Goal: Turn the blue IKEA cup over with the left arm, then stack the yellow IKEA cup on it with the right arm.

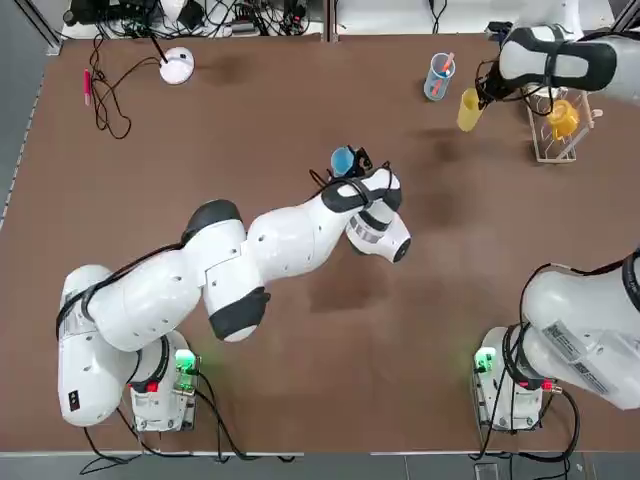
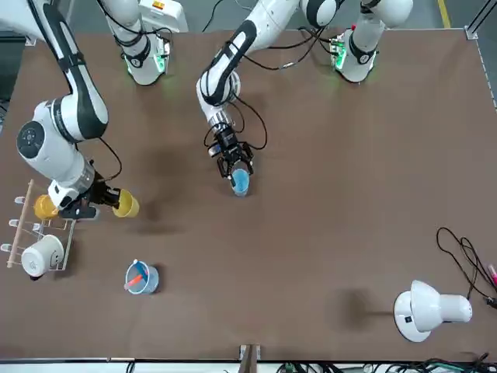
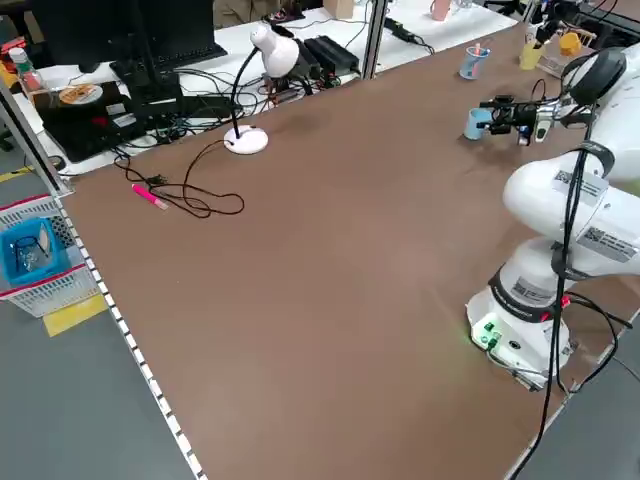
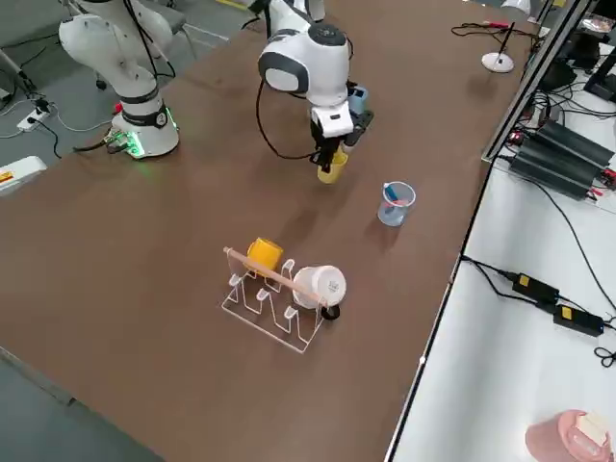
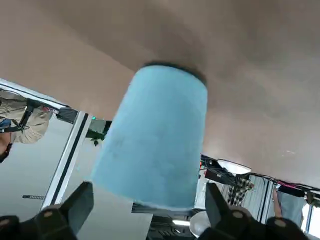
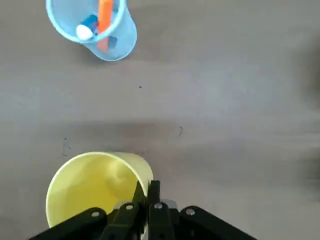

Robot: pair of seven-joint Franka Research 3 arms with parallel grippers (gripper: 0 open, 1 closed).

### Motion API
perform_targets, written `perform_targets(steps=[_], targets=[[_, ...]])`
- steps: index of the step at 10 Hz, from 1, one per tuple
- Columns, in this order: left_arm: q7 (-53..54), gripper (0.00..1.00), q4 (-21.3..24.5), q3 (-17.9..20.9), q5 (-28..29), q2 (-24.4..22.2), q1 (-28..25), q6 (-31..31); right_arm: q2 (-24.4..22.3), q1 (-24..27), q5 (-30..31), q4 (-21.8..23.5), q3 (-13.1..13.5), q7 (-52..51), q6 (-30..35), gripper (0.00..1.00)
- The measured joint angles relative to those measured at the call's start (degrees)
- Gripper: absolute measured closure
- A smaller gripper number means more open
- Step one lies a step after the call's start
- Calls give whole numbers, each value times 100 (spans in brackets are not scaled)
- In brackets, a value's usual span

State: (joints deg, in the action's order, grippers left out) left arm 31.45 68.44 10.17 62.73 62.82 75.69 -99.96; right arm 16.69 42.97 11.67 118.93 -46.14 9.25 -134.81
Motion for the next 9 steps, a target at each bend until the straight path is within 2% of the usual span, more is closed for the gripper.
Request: perform_targets(steps=[3,4,6,8,9], targets=[[17,1,-2,-30,-38,-365,-3,130,-27,-206,-283,-251,-6,-57,16,95],[65,1,137,-98,-50,-595,0,213,-35,-268,-370,-264,-3,-60,27,95],[43,1,696,-141,-54,-1120,-3,295,-39,-475,-518,-283,86,-60,35,95],[14,1,1223,-115,-52,-1868,-127,237,-61,-985,-723,-498,453,-59,200,95],[24,1,1611,-105,-51,-2424,-236,17,-93,-1349,-876,-722,694,-49,443,95]])
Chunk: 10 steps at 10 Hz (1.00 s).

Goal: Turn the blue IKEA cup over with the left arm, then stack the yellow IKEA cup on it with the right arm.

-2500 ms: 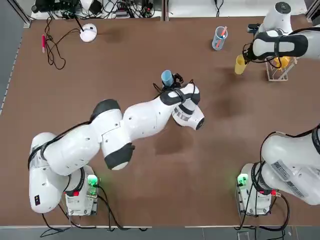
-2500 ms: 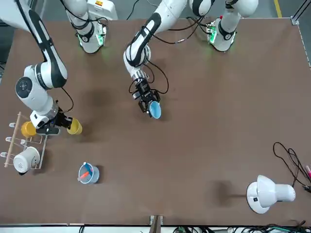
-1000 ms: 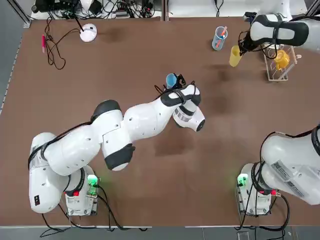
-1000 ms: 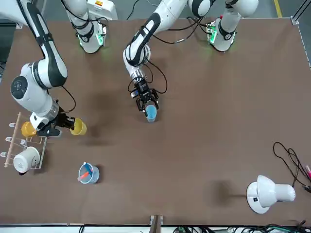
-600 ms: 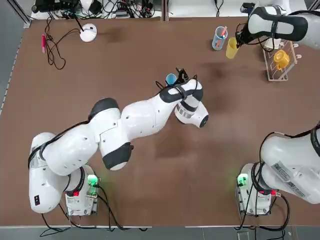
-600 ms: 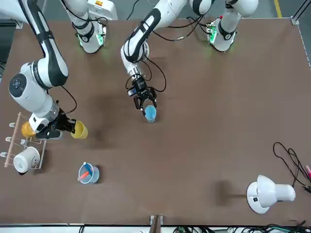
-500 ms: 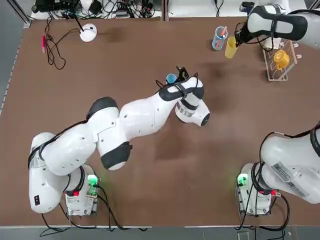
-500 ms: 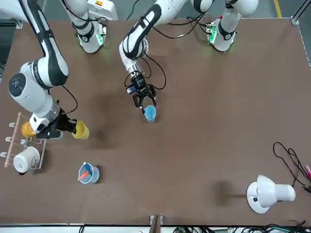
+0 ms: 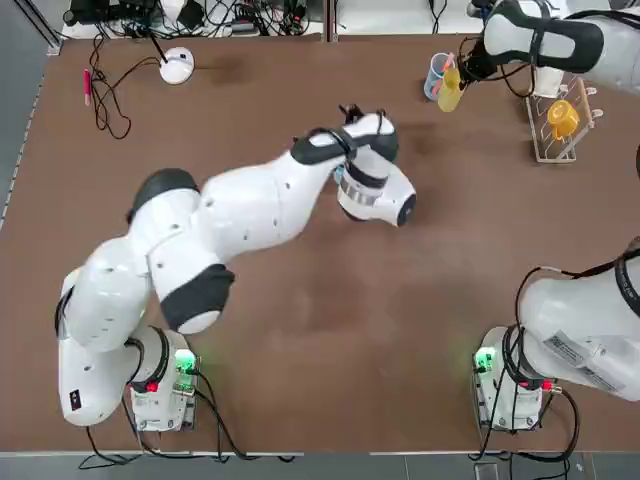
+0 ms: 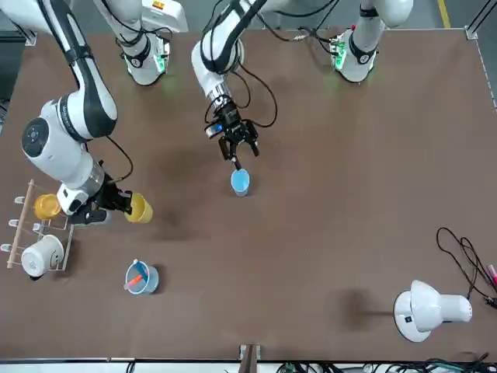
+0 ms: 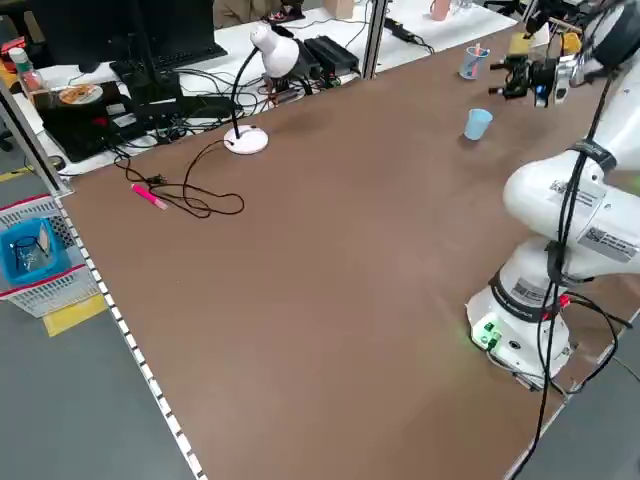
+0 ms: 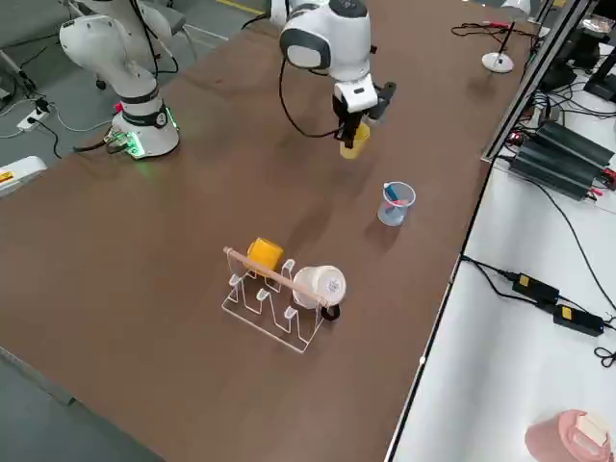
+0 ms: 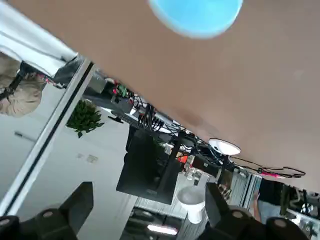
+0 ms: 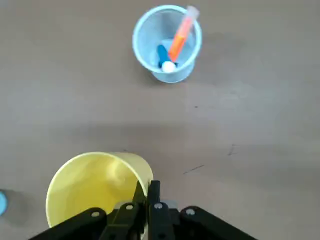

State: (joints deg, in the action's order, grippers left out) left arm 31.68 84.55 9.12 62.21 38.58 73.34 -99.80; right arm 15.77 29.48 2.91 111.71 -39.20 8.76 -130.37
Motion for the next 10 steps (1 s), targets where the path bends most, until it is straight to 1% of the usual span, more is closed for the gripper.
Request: perform_targets(steps=[2,3,5,6,7,8,10], targets=[[-155,1,805,8,22,-1113,-363,-353,-108,-816,-238,-407,548,150,362,95],[-221,1,1111,7,23,-1616,-712,-693,-137,-1184,-270,-549,716,372,412,95],[-262,1,1744,2,-73,-2580,-1516,-1457,-146,-1848,-272,-631,817,1006,419,95],[-301,1,1946,-1,-537,-2999,-1846,-1612,-145,-2199,-271,-632,840,1412,407,95],[-314,1,2007,-2,-1298,-3309,-2177,-1682,-146,-2503,-270,-631,850,1786,344,95],[-311,1,1977,-3,-2063,-3506,-2541,-1737,-141,-2786,-266,-631,861,2123,214,95],[-240,1,1802,1,-3404,-3657,-3285,-1783,-56,-3274,-95,-616,885,2761,-14,95]])
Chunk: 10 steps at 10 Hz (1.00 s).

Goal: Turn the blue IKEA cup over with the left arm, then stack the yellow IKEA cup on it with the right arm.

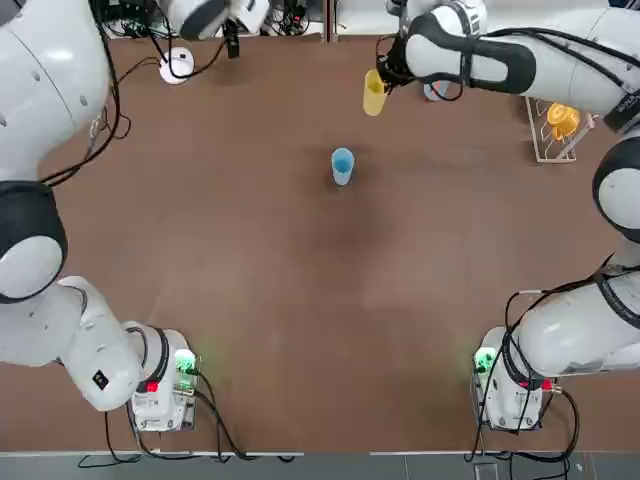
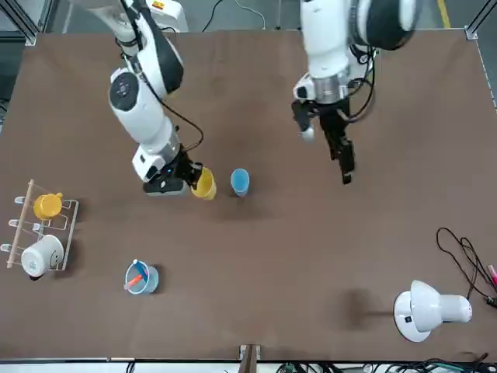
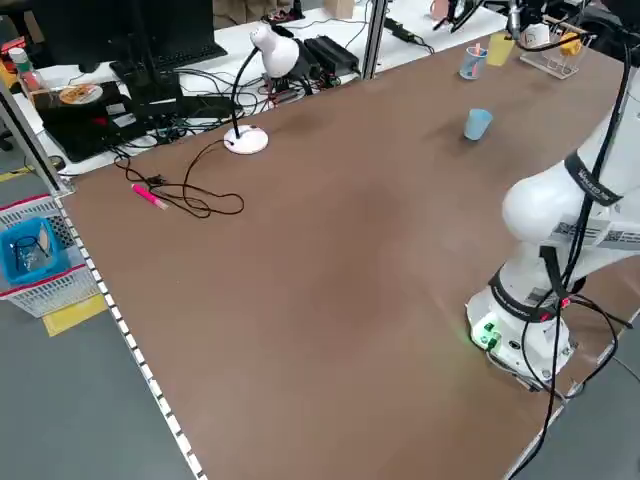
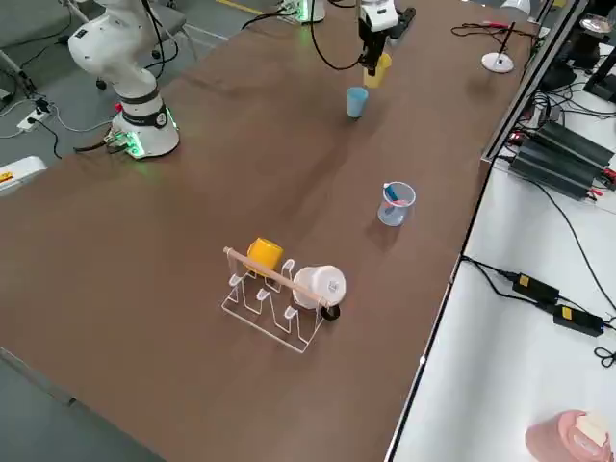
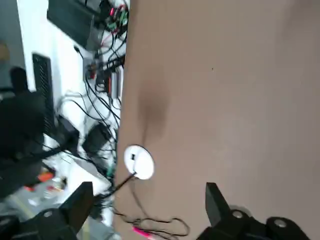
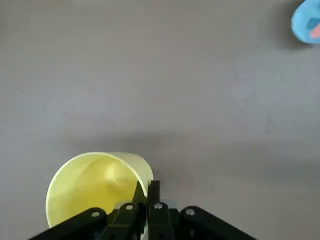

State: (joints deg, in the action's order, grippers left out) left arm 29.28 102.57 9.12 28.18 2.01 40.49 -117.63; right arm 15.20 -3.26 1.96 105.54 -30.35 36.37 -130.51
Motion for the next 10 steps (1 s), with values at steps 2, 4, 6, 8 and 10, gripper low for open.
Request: perform_targets(steps=[2,4,6,8,10], targets=[[5,1,-232,5,-1395,-60,-790,180,290,-310,548,26,11,666,-281,95],[-347,1,-629,13,-2466,-100,-1471,893,595,-415,795,27,30,978,-459,95],[-1461,1,-1160,17,-2743,-141,-1893,1871,701,-455,976,26,35,1208,-477,95],[-2002,1,-1546,29,-2744,-169,-2036,2722,750,-562,1136,27,36,1451,-477,95],[-2088,1,-1895,49,-2743,-184,-2266,3369,824,-719,1288,43,37,1690,-476,95]])
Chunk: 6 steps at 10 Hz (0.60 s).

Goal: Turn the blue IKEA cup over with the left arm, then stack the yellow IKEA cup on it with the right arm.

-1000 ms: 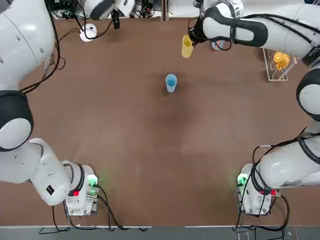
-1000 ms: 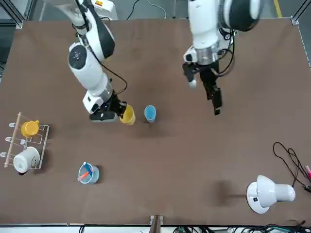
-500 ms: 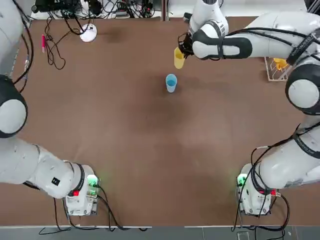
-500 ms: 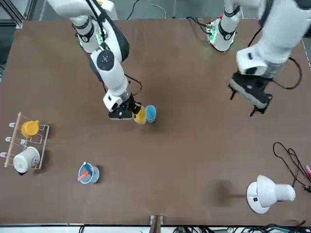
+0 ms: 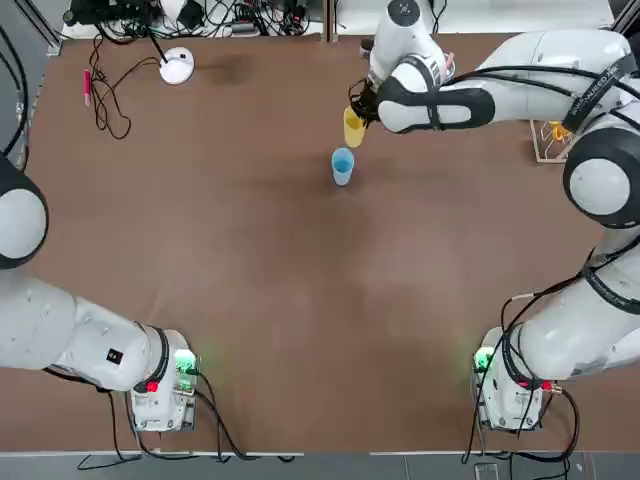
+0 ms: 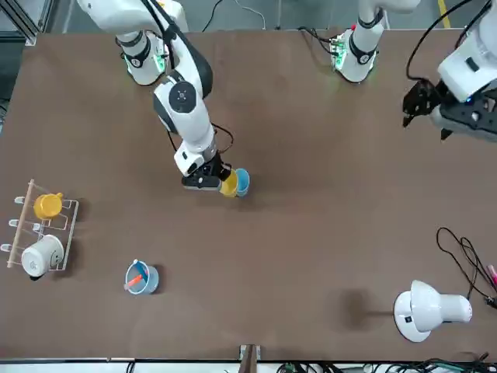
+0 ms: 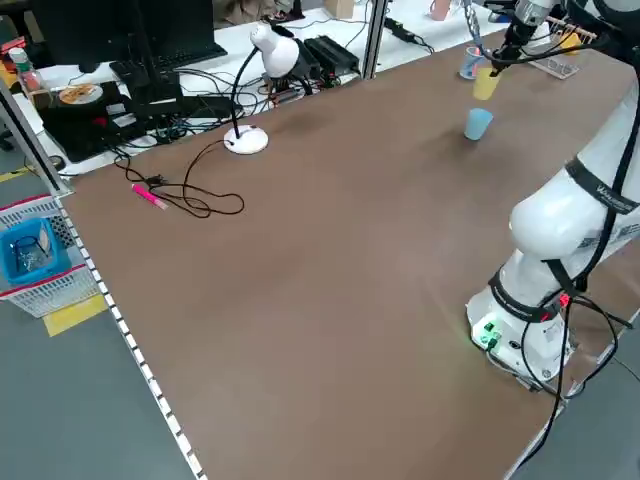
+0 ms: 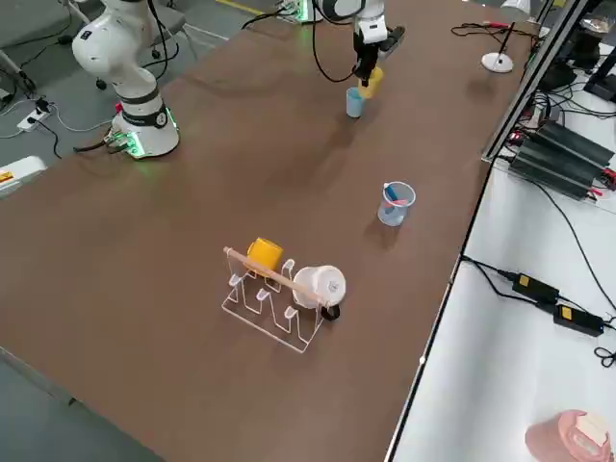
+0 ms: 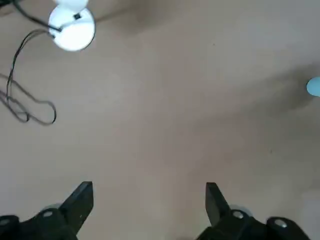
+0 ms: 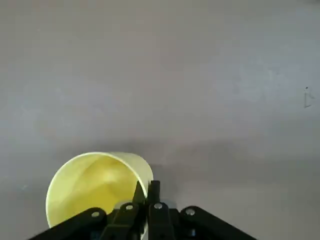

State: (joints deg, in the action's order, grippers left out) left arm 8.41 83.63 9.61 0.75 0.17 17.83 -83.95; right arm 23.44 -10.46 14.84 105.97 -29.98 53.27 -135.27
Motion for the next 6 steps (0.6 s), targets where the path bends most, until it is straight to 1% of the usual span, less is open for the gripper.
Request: perform_targets(steps=[2,6], targets=[[41,1,-80,17,0,9,-383,76,56,-106,97,29,1,158,0,95],[-47,1,-81,29,0,129,-436,83,168,-156,319,29,0,384,-1,95]])
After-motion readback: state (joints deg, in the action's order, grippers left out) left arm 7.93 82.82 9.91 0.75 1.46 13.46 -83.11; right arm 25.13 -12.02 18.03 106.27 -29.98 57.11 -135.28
